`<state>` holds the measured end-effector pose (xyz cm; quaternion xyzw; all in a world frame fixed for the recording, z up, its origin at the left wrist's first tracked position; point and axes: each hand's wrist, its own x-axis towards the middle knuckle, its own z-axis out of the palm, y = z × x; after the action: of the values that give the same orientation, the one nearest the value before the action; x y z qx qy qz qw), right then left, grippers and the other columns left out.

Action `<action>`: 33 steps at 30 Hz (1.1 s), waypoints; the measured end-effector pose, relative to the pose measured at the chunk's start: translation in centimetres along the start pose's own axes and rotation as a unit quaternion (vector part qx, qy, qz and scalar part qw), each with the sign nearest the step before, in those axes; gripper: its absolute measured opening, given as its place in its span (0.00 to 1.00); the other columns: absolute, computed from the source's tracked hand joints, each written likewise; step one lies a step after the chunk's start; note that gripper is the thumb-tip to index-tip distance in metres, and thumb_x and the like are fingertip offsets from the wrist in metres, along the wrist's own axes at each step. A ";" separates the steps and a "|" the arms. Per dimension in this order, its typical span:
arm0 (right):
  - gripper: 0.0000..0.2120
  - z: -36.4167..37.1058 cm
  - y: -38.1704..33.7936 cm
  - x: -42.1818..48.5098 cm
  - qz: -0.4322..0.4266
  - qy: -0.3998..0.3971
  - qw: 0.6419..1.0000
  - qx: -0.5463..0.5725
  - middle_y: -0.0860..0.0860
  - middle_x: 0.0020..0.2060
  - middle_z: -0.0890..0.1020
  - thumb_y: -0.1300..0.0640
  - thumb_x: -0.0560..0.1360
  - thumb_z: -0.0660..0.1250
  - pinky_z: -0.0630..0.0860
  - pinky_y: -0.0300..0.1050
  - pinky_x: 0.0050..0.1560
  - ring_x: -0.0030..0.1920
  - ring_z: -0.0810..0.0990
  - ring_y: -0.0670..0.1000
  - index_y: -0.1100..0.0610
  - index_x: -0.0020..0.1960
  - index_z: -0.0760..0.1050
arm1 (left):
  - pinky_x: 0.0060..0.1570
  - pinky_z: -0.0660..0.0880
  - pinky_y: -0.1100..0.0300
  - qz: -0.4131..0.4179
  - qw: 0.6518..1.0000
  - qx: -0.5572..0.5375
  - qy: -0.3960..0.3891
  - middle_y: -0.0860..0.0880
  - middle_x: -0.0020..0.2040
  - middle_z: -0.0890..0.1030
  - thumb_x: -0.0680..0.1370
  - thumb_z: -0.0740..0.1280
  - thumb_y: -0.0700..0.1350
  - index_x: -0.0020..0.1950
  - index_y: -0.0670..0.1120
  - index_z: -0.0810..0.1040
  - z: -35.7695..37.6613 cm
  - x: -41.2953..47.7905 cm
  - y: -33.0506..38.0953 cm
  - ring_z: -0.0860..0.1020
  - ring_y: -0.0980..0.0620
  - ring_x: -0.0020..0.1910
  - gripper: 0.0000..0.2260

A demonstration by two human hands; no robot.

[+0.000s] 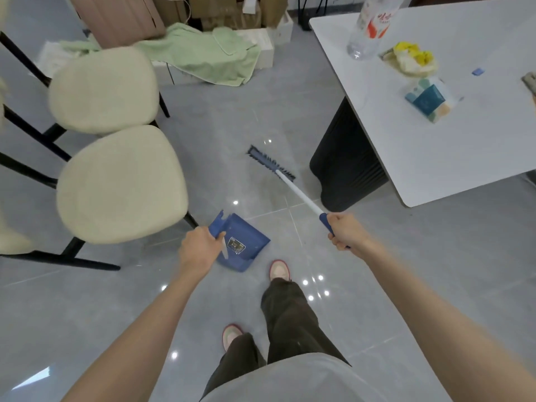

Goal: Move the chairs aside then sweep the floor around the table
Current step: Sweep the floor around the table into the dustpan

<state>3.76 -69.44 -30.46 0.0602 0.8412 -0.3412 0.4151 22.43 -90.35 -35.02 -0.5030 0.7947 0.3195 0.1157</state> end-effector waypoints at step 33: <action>0.11 -5.8 -18.8 14.6 0.191 -0.203 0.959 0.059 0.51 0.28 0.65 0.59 0.81 0.55 0.57 0.30 0.14 0.15 0.59 0.41 0.60 0.61 0.69 | 0.42 0.73 0.55 -0.024 1.000 0.007 -0.001 0.38 0.48 0.82 0.77 0.66 0.53 0.50 0.38 0.79 -5.4 20.3 14.9 0.80 0.38 0.48 0.17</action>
<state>-16.73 -82.80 -28.96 0.1741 0.6904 -0.3095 0.6303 0.65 -104.19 -35.28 -0.5207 0.7846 0.3113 0.1278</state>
